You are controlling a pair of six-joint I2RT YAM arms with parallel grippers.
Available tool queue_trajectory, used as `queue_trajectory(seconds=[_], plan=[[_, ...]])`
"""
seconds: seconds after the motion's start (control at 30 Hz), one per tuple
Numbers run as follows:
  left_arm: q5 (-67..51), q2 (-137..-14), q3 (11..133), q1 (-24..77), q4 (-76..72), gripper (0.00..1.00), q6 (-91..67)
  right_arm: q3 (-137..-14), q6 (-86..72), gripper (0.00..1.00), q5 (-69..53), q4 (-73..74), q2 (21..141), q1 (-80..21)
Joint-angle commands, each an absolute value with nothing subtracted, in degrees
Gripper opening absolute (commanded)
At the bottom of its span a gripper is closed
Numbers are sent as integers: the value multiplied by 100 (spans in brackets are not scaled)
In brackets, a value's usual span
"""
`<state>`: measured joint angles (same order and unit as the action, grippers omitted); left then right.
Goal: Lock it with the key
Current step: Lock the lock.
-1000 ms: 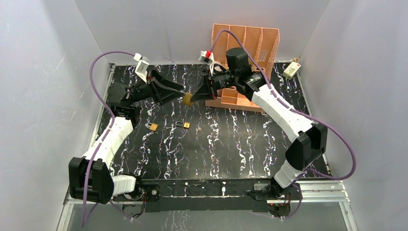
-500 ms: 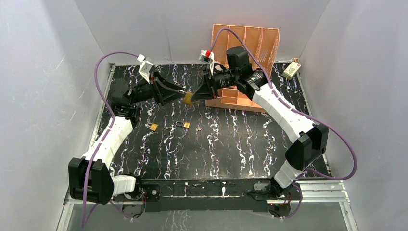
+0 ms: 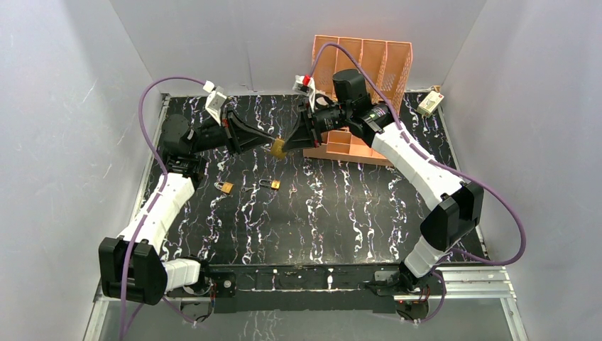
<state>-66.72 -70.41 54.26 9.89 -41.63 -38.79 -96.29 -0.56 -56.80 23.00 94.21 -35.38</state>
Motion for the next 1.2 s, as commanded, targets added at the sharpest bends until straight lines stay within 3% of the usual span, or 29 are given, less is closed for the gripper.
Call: queue_trajectory(seconds=[0.0,0.13,0.2,0.23,0.4,0.5,0.77,1.07,1.17], plan=[[-6814,-6849,5631,1019,-4254,0,-3836,-10058,-9,0,-5753,2094,9402,-3559],[-6671,-6765,5506,1020,-4478,0,-3882,-10174,-9,1,-5653,2200,9454,-3555],[-6548,-6743,5426,1020,-4707,0,-4015,-10228,-9,33,-5520,2256,9434,-3553],[-6480,-6729,5397,1020,-4797,0,-4077,-10209,-9,44,-5420,2233,9382,-3554],[-6218,-6745,5271,1020,-5337,0,-4437,-9580,-154,62,-5201,1514,8926,-3365],[-6172,-6759,5273,1020,-5524,0,-4563,-9148,-401,67,-5495,978,8677,-3190],[-6096,-6684,5291,1018,-5624,0,-4640,-8587,-719,65,-5947,321,8445,-3076],[-5988,-6671,5232,1020,-5651,0,-4657,-8571,-939,44,-6154,167,8525,-3109],[-5968,-6669,5213,1020,-5660,0,-4658,-8558,-939,40,-6148,179,8525,-3139]])
